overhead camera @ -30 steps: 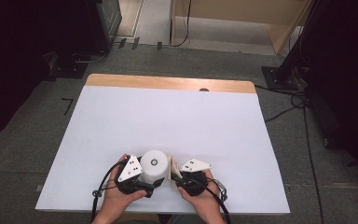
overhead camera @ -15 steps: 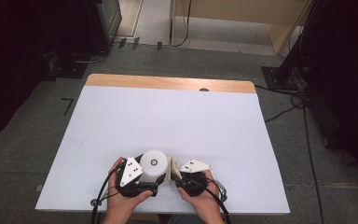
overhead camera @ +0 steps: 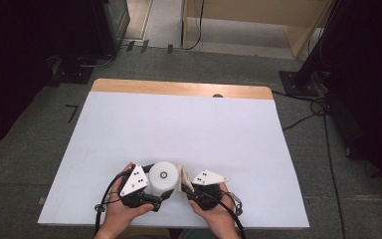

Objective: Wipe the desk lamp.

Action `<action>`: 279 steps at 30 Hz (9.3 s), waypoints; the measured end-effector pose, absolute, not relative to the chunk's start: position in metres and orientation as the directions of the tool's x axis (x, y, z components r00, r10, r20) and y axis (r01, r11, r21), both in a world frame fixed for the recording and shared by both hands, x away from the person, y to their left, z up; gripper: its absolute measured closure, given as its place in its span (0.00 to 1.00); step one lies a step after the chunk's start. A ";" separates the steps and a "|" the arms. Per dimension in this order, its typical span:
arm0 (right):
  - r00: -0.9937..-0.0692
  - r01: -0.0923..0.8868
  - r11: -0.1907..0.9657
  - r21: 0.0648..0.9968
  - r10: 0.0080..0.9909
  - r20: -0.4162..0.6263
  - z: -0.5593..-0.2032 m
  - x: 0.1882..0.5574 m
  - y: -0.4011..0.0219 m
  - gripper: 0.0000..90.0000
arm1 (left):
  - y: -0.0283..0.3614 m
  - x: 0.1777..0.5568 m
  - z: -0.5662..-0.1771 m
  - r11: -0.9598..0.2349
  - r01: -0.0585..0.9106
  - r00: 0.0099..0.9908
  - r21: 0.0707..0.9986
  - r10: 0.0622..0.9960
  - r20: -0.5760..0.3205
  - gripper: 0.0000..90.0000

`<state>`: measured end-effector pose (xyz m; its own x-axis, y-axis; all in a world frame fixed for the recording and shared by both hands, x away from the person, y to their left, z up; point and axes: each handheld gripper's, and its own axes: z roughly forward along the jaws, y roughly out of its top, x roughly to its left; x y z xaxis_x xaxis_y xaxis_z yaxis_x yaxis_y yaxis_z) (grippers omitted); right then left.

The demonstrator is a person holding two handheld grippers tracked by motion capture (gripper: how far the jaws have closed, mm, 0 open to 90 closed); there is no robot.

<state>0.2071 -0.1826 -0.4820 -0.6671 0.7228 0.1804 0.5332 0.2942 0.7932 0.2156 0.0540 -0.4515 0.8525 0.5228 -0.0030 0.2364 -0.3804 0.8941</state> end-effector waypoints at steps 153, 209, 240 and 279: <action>-0.654 0.602 0.256 0.756 0.701 0.284 -0.495 0.213 -0.183 0.89 | 0.057 0.217 -0.468 -0.364 0.315 0.816 0.877 0.576 -0.054 0.08; -0.664 0.590 0.266 0.762 0.697 0.270 -0.495 0.214 -0.182 0.89 | 0.041 0.195 -0.451 -0.243 0.394 0.655 0.886 0.751 -0.086 0.07; -0.702 0.466 0.197 0.863 0.676 0.225 -0.439 0.197 -0.185 0.90 | 0.063 0.208 -0.451 -0.351 0.264 0.836 0.899 0.548 -0.031 0.09; -0.665 0.575 0.192 0.795 0.676 0.317 -0.462 0.206 -0.184 0.89 | 0.064 0.207 -0.453 -0.343 0.259 0.838 0.903 0.545 -0.033 0.09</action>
<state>0.2062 -0.1841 -0.4620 -0.6653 0.6757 0.3175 0.5748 0.1922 0.7954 0.2073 0.0642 -0.4527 0.8379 0.5448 -0.0335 0.2594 -0.3435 0.9026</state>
